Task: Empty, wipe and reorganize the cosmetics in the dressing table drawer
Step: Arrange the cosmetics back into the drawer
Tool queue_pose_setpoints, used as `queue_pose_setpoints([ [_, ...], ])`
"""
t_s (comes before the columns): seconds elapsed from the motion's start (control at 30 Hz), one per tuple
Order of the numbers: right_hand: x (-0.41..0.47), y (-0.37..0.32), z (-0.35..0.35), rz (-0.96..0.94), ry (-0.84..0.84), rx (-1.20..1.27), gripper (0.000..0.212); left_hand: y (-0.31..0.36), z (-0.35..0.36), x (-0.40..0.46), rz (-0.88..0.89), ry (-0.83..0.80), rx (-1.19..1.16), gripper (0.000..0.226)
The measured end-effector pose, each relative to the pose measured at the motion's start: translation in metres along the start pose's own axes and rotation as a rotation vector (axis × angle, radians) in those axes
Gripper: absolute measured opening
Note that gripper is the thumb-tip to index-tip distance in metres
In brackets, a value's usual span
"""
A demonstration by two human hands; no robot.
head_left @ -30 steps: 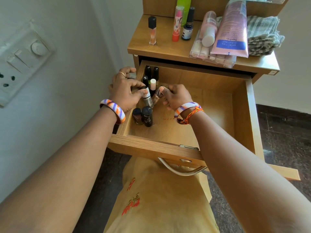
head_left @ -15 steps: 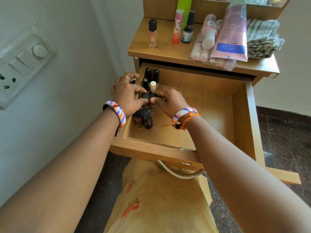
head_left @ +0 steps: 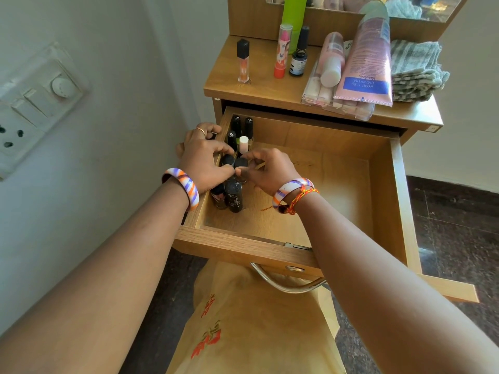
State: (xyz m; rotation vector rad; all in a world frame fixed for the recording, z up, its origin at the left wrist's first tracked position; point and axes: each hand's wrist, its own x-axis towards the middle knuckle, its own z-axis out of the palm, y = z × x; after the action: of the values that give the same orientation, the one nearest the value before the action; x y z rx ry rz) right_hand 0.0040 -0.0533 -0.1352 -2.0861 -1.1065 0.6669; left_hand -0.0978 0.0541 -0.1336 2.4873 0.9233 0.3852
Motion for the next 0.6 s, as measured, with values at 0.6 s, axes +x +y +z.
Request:
queue_pose_setpoints([
  [0.6,0.020,-0.044,-0.092,-0.109,0.729,-0.201,0.032,0.046,-0.062,0.071,0.025,0.185,-0.166,0.068],
])
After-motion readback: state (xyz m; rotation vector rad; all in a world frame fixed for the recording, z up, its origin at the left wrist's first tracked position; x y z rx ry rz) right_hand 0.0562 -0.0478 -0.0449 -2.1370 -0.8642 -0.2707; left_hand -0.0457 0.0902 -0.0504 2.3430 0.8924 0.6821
